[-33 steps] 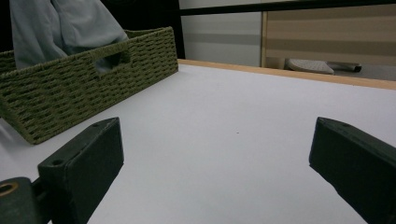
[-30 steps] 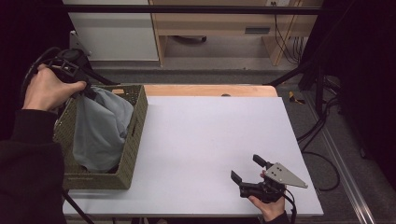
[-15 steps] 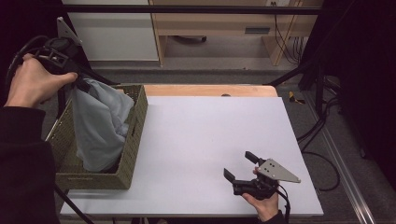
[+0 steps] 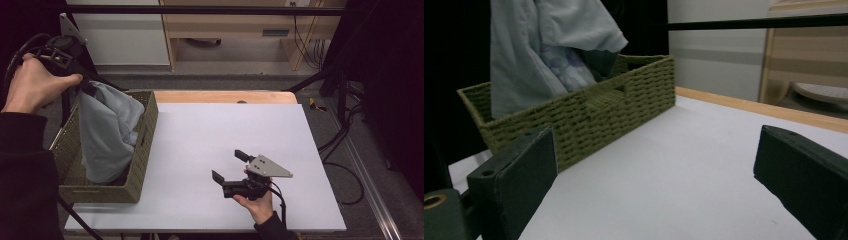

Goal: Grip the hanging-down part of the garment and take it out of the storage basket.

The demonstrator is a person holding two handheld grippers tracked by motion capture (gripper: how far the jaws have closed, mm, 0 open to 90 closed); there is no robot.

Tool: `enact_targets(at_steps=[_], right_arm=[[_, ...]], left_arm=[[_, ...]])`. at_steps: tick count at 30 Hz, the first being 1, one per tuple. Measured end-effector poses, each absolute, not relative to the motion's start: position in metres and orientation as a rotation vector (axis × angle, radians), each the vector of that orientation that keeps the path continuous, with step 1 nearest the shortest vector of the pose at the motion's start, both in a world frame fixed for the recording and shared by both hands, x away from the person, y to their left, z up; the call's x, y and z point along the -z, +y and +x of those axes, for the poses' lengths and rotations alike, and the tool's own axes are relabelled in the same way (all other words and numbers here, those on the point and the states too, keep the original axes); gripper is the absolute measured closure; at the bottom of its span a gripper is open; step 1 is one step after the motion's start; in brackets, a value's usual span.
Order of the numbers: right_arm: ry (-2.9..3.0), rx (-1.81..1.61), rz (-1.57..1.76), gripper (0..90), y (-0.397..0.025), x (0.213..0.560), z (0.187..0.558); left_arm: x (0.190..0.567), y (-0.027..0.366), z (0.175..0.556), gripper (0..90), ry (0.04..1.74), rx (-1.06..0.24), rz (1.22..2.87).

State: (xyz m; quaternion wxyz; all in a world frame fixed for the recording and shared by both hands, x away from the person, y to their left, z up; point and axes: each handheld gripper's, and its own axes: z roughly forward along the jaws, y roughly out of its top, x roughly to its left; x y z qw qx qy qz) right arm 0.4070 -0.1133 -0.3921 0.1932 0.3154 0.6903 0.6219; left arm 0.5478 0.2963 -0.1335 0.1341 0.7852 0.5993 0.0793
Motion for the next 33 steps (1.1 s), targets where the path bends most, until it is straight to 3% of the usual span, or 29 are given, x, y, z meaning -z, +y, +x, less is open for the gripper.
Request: enact_targets(at_steps=[12,33], right_arm=[[2.011,-1.788,0.801,4.9,-0.034,0.387,0.434],[2.035,-1.819,0.754,6.0,0.017,0.382,0.462]], left_arm=[[0.136,0.3,0.549,84.6,1.735,-0.227,2.277],[0.135,0.295,0.551,84.6,1.721,-0.223,2.293]])
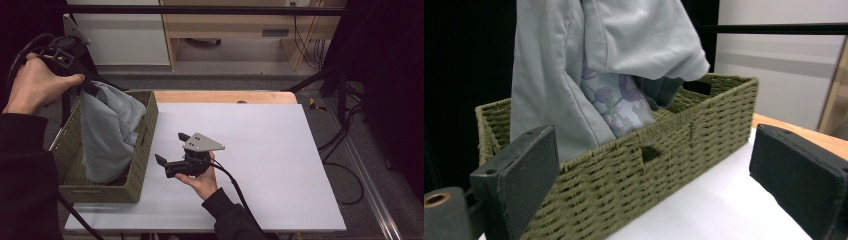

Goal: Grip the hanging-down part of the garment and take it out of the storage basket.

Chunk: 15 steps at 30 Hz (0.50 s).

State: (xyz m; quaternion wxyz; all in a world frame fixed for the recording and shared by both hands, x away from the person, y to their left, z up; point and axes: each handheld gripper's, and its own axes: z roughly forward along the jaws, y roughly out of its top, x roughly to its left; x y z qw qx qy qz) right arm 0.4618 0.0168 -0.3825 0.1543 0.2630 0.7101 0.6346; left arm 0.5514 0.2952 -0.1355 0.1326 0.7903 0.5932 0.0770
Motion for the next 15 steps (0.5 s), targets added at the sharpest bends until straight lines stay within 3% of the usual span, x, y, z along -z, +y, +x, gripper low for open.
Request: enact_targets(at_steps=[15], right_arm=[[2.134,-1.82,0.703,7.7,0.073,0.388,0.479]], left_arm=[[0.137,0.299,0.553,84.6,1.73,-0.216,2.287]])
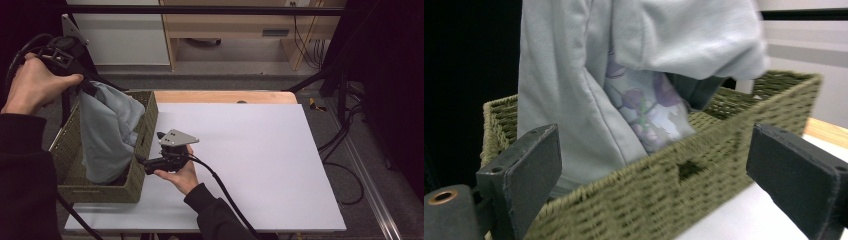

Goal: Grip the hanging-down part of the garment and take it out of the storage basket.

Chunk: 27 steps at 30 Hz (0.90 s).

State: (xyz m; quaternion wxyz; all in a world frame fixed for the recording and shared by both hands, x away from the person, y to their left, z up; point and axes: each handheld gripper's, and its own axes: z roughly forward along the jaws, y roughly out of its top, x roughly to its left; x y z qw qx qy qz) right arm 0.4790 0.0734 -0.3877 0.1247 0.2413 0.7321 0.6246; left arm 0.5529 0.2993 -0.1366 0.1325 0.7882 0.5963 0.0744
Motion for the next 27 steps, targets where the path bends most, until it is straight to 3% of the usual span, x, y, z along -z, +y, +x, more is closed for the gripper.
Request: enact_targets(at_steps=[13,17,21,27], right_arm=[[2.19,-1.781,0.72,12.7,0.12,0.4,0.496],[2.188,-1.755,0.7,19.1,0.131,0.403,0.501],[2.207,-1.758,0.726,35.9,0.138,0.405,0.502],[2.234,-1.778,0.724,78.5,0.141,0.405,0.505]], left_arm=[[0.136,0.297,0.552,84.5,1.712,-0.212,2.299],[0.137,0.295,0.553,84.6,1.711,-0.216,2.295],[0.137,0.293,0.554,84.6,1.71,-0.219,2.3],[0.137,0.291,0.553,84.6,1.705,-0.223,2.304]])
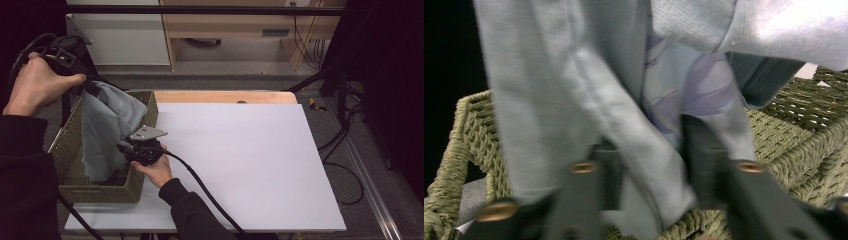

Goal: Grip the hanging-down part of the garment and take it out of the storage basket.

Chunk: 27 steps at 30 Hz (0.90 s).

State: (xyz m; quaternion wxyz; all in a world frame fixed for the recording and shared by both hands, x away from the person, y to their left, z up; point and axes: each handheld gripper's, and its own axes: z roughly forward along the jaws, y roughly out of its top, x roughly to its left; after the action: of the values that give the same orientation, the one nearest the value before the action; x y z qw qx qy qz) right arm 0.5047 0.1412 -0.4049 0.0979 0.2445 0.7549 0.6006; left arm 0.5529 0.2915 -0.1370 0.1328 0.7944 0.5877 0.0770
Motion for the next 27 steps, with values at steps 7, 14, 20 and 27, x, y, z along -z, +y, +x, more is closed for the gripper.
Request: enact_targets(at_steps=[7,14,20,27], right_arm=[[2.262,-1.729,0.644,86.2,0.133,0.399,0.502],[2.257,-1.761,0.643,86.6,0.115,0.387,0.497],[2.226,-1.808,0.631,86.9,0.096,0.368,0.49],[2.18,-1.782,0.628,87.1,0.063,0.347,0.488]], left_arm=[[0.137,0.296,0.552,84.6,1.707,-0.223,2.292],[0.135,0.299,0.549,84.6,1.716,-0.249,2.284],[0.136,0.302,0.547,84.6,1.72,-0.254,2.28],[0.138,0.3,0.547,84.6,1.702,-0.245,2.274]])
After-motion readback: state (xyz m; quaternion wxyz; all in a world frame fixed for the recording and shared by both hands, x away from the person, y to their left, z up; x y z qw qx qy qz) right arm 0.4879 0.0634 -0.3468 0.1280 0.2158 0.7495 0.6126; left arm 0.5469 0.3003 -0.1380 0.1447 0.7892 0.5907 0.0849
